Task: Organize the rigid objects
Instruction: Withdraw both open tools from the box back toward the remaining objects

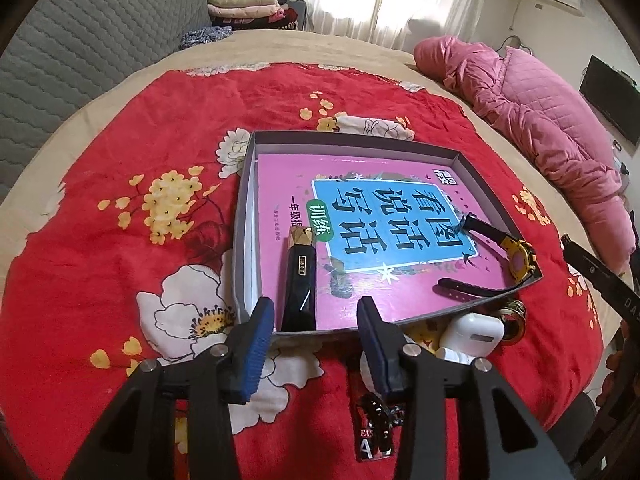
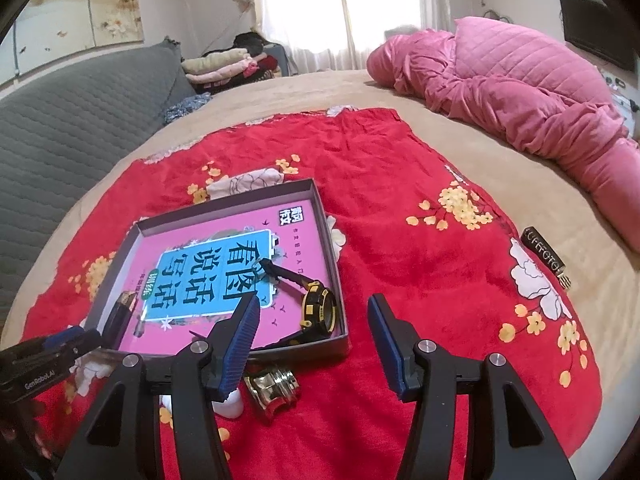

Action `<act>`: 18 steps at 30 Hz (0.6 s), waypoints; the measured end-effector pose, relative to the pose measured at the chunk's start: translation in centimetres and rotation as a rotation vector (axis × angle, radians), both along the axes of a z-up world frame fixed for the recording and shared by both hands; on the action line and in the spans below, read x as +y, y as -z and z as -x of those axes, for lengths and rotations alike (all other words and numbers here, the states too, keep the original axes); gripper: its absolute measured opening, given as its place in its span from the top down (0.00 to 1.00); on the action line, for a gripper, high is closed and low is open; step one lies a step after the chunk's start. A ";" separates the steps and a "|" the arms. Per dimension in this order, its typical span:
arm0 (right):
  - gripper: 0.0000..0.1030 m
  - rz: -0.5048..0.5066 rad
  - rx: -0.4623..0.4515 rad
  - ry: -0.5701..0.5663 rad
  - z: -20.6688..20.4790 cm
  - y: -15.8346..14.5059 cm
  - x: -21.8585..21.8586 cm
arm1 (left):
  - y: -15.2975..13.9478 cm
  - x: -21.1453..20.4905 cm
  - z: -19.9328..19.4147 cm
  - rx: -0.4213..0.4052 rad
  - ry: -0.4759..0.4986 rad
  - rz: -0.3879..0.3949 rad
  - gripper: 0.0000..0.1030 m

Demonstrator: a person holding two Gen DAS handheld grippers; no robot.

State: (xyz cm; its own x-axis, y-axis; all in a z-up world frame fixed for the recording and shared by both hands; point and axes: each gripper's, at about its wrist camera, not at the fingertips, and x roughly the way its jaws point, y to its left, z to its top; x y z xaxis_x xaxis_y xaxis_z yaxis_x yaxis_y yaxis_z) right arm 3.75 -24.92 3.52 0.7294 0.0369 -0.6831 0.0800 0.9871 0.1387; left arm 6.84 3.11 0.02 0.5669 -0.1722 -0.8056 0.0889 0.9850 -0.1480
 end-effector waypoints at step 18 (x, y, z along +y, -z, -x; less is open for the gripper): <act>0.33 -0.033 -0.098 -0.033 1.7 -1.9 -0.2 | -2.3 1.4 1.6 -0.060 -0.037 0.002 0.58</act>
State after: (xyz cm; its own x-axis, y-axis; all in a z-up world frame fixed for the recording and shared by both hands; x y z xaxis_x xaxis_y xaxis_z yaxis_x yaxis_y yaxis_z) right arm 2.02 -25.16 5.43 0.7907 0.0829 -0.6066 0.0324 0.9837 0.1767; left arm 5.21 4.50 2.33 0.6204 -0.1518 -0.7694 0.0608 0.9874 -0.1458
